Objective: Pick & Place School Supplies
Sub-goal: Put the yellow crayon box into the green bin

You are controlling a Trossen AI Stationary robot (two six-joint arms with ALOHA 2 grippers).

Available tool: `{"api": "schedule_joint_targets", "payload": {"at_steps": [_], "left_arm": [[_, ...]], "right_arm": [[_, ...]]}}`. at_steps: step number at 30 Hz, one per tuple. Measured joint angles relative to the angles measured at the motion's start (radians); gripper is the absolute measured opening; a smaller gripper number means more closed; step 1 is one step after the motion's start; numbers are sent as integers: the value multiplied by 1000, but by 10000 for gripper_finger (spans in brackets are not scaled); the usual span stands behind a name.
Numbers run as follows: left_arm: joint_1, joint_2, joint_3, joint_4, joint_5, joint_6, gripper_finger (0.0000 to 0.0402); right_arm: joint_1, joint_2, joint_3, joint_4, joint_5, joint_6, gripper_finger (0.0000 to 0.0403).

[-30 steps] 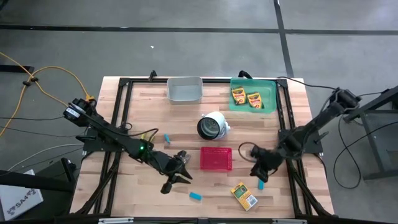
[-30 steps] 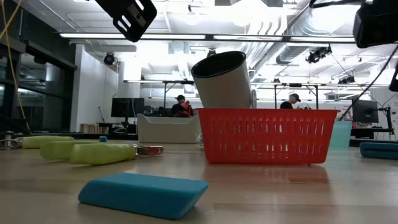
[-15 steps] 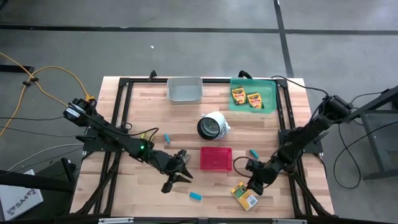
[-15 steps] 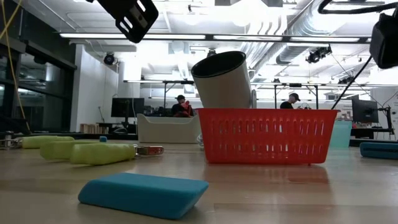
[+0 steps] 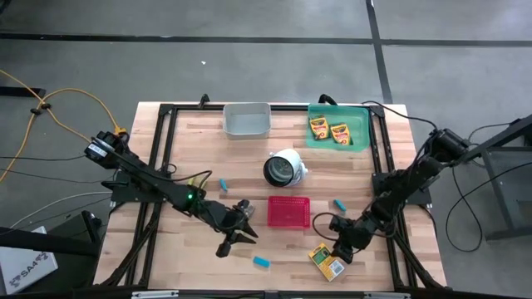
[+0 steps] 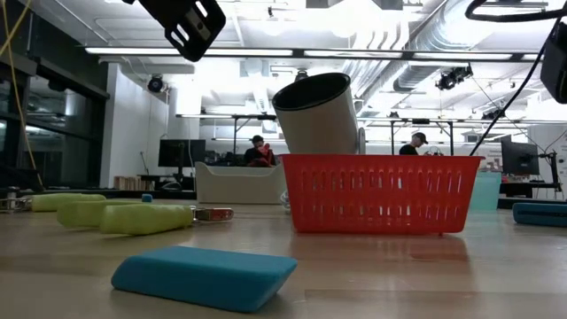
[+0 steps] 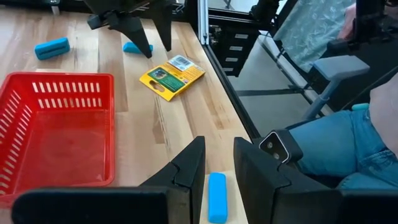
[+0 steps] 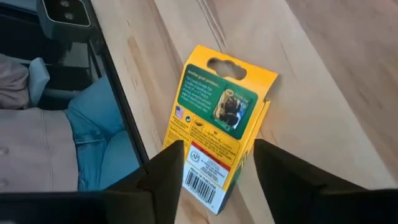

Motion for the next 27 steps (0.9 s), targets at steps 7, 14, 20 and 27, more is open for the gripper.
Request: {"api": "schedule_joint_targets", "payload": {"at_steps": [7, 14, 20, 27], "left_arm": [[0, 0, 0, 0, 1, 0, 82], [0, -1, 0, 0, 2, 0, 82], [0, -1, 0, 0, 21, -7, 82], [-1, -1, 0, 0, 48, -54, 82]], "right_arm": [[29, 0, 0, 0, -5, 117, 203], [51, 0, 0, -1, 32, 140, 195], [49, 40, 0, 1, 29, 140, 192], [48, 101, 0, 54, 24, 141, 189]]}}
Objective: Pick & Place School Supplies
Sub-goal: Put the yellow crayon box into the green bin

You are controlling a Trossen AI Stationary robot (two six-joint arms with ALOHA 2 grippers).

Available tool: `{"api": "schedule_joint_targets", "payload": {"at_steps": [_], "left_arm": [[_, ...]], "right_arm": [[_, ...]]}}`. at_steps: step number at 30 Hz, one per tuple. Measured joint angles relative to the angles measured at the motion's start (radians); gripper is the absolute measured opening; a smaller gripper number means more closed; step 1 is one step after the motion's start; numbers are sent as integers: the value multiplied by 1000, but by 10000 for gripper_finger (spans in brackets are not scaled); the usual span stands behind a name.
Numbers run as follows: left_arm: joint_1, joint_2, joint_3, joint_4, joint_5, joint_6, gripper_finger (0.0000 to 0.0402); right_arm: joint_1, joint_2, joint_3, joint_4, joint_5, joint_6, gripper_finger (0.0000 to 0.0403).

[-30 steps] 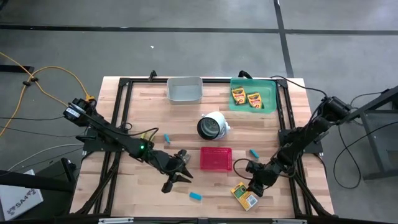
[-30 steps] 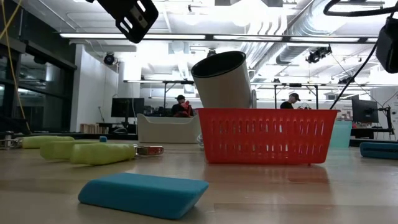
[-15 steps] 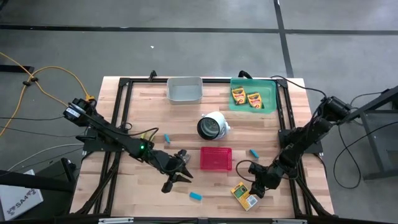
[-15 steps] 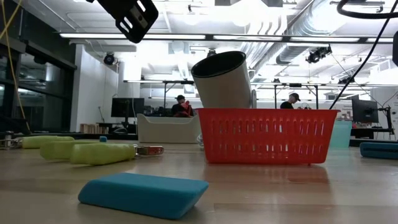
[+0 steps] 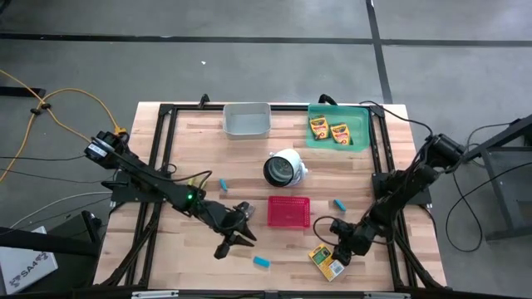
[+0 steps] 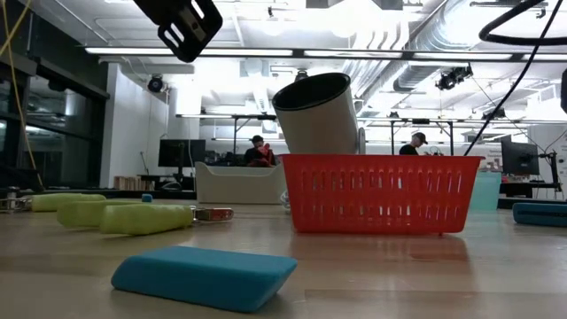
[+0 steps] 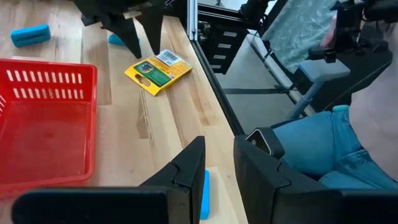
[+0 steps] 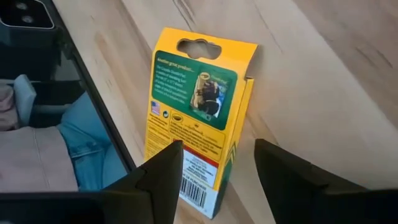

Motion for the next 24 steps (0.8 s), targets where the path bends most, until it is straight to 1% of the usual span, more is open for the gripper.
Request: {"api": "schedule_joint_targets", "payload": {"at_steps": [8, 24], "left_arm": [[0, 0, 0, 0, -2, -2, 82], [-2, 0, 0, 1, -3, -2, 82]], "right_arm": [[0, 25, 0, 34, 3, -1, 189], [-69, 24, 1, 12, -2, -3, 189]]}}
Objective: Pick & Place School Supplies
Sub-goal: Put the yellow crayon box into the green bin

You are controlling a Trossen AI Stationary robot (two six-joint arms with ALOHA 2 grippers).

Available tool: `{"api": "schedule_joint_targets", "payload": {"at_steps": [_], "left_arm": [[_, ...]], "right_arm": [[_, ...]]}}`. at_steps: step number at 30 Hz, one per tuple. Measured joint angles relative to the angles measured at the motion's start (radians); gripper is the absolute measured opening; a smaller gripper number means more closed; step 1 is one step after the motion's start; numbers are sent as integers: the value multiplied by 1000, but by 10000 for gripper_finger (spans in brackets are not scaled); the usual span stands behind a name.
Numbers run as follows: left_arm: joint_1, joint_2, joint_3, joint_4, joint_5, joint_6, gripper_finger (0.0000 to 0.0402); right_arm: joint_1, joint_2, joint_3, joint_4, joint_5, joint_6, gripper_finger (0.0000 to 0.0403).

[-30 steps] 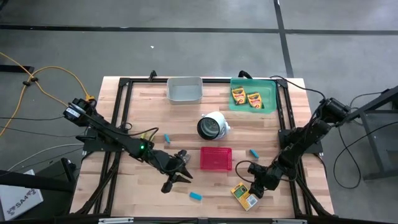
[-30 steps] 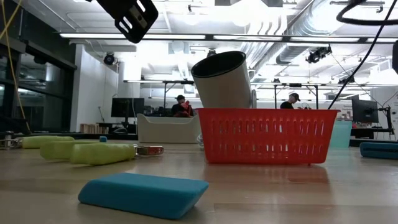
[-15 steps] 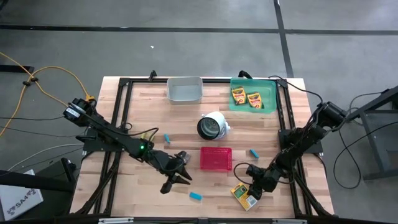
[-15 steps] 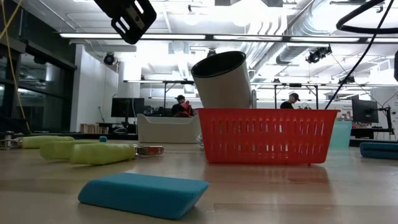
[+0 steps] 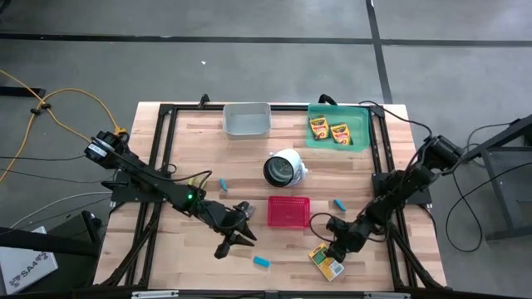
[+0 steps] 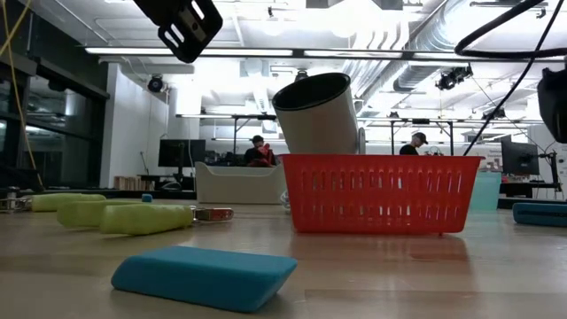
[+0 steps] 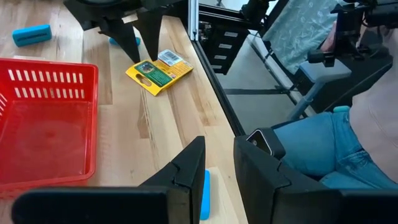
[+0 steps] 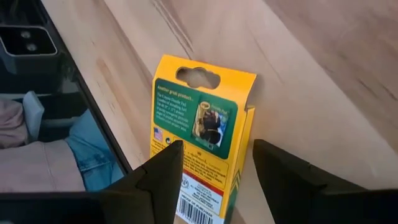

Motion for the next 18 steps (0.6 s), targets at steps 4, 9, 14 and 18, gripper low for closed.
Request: {"api": "schedule_joint_targets", "payload": {"at_steps": [4, 9, 14, 18], "left_arm": [[0, 0, 0, 0, 0, 0, 82], [0, 0, 0, 0, 0, 0, 82], [0, 0, 0, 0, 0, 0, 82], [0, 0, 0, 0, 1, 0, 82]], "right_arm": [[-26, 0, 0, -21, 0, -3, 189], [-66, -6, 0, -30, 1, -55, 185], [-92, -16, -2, -41, -11, -111, 158], [-94, -16, -2, -34, -38, -143, 135]]}}
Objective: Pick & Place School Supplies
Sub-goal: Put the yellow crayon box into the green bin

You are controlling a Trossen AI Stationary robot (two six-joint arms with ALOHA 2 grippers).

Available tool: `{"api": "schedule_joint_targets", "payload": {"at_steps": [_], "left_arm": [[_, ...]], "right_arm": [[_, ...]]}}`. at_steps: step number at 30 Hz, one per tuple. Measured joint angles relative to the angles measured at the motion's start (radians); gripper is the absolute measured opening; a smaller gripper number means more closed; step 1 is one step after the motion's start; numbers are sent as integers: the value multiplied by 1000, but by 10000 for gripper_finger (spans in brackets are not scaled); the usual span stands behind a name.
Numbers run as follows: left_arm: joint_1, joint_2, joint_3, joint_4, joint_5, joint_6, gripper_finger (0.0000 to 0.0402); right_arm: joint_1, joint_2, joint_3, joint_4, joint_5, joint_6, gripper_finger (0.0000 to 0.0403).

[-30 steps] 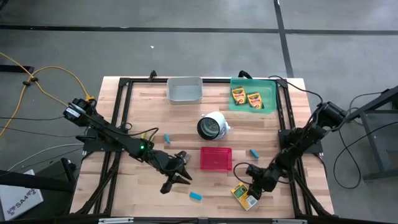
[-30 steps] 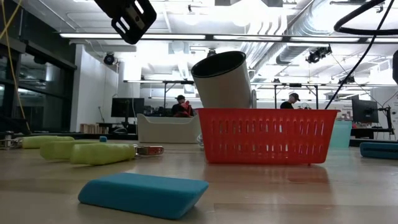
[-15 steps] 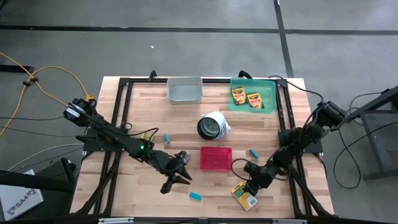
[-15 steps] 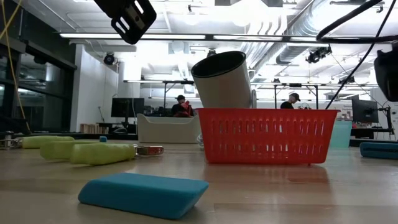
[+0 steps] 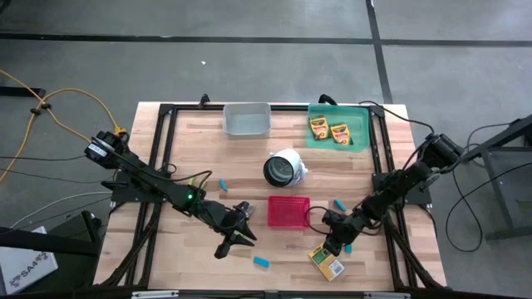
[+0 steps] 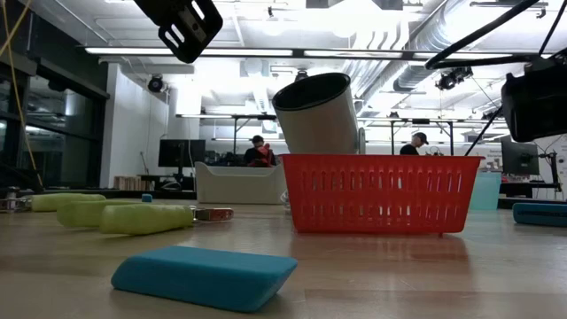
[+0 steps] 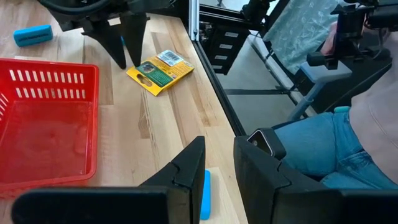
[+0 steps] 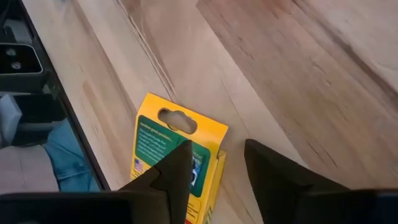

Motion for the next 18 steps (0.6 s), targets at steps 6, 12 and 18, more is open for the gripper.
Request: {"api": "schedule_joint_targets", "payload": {"at_steps": [6, 12, 18], "left_arm": [[0, 0, 0, 0, 0, 0, 82], [0, 0, 0, 0, 0, 0, 82], [0, 0, 0, 0, 0, 0, 82]], "right_arm": [[0, 0, -1, 39, -7, -23, 122], [0, 0, -1, 50, -36, -21, 121], [-12, 0, -1, 45, -30, -24, 121]]}}
